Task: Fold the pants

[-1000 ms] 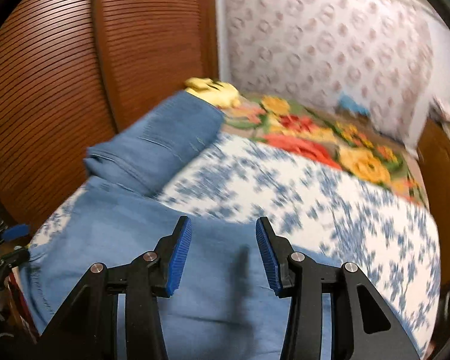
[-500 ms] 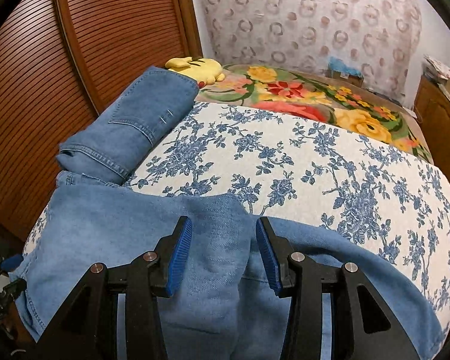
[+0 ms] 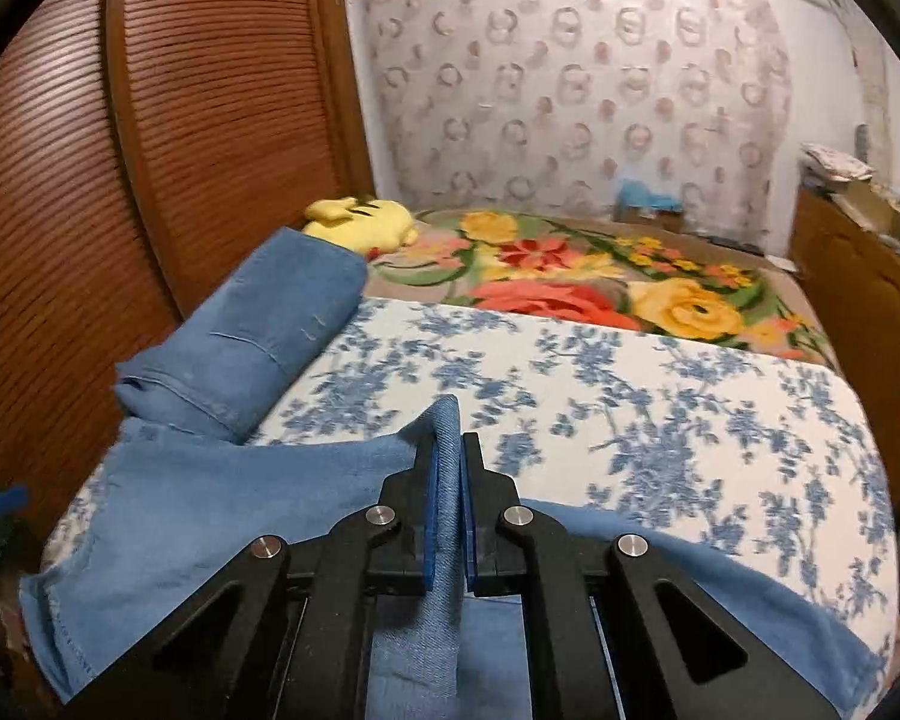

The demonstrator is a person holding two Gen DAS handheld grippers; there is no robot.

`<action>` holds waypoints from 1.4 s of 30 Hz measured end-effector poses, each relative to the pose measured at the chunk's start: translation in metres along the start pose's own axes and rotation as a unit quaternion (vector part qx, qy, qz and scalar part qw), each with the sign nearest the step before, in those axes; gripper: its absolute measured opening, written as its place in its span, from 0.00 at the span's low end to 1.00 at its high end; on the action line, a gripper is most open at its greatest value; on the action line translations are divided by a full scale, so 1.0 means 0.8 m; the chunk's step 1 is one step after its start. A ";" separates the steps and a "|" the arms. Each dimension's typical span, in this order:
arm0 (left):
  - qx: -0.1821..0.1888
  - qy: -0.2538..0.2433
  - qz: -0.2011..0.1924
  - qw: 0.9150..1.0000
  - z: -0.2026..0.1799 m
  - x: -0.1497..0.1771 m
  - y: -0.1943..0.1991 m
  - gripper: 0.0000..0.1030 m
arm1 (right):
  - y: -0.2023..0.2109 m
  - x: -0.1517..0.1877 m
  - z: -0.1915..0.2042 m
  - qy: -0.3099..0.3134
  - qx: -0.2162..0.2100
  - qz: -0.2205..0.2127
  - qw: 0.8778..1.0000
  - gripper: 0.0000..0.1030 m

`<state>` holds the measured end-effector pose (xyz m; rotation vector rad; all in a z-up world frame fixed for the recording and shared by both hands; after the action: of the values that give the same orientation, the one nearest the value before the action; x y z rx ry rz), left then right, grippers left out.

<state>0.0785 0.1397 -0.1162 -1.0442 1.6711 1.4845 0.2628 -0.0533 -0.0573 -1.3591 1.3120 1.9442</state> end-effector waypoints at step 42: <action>0.015 -0.063 -0.005 0.998 -0.025 -0.076 -0.051 0.64 | 0.059 -0.003 -0.023 0.015 0.022 -0.005 1.000 0.32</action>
<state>0.1431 0.1264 -0.0789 -0.9220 1.5921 1.4837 0.2370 -0.0907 -0.0354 -1.3770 1.3517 1.8844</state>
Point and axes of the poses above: each gripper's, at about its wrist camera, not at the fingertips, and y roughly against the way its jaws point, z to its left, x to its underside, the point moved 8 cm from there along -y, roughly the way its jaws point, and after that the axes turned 9 degrees about -z, right-handed, at the moved point
